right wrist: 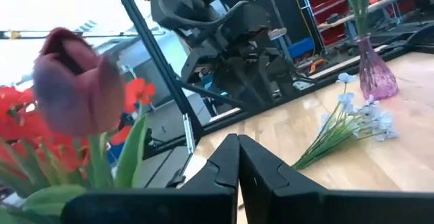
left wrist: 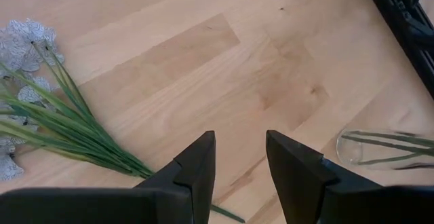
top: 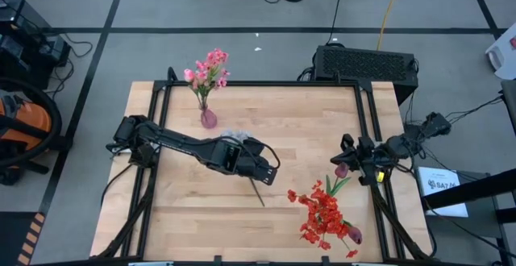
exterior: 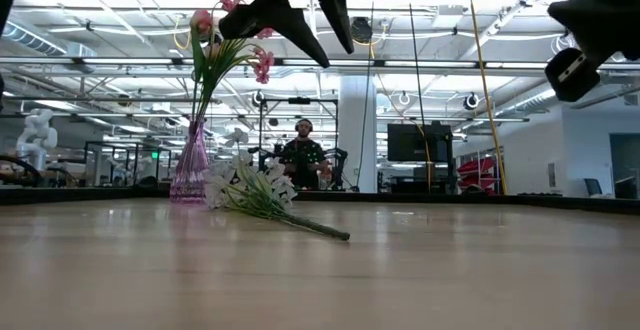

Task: Sort flowers into vase by color
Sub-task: Put the white flowers into the pink vase

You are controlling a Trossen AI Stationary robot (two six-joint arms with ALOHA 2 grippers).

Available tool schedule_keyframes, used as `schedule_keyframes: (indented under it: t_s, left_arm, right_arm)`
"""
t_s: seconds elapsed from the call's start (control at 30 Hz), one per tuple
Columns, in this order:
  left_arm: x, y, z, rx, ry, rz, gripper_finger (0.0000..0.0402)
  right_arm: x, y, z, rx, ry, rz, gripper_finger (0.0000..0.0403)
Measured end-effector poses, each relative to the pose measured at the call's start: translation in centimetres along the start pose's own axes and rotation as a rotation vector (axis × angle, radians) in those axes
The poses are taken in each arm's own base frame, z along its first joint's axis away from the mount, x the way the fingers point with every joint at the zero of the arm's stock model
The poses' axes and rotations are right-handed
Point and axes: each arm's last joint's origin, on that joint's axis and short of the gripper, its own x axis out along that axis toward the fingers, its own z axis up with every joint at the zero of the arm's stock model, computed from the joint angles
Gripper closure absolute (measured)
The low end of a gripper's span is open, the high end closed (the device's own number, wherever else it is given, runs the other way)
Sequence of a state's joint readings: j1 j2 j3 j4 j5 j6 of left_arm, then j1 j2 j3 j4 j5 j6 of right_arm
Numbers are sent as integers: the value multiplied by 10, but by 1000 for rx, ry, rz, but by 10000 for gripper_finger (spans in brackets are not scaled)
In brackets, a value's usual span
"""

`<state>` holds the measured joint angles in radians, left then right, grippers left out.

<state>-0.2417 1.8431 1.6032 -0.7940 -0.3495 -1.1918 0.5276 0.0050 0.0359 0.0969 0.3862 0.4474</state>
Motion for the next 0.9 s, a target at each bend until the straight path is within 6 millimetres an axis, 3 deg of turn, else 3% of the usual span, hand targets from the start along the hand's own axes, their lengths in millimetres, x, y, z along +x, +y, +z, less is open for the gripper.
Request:
schedule_keyframes:
  t_s: [0.47, 0.9]
  left_arm:
    - [0, 0, 0, 2, 1, 2, 262]
    - [-2, 8, -8, -152, 83, 79, 262]
  right_arm:
    - [6, -24, 3, -70, 3, -49, 403]
    - [6, -36, 2, -336, 58, -115, 403]
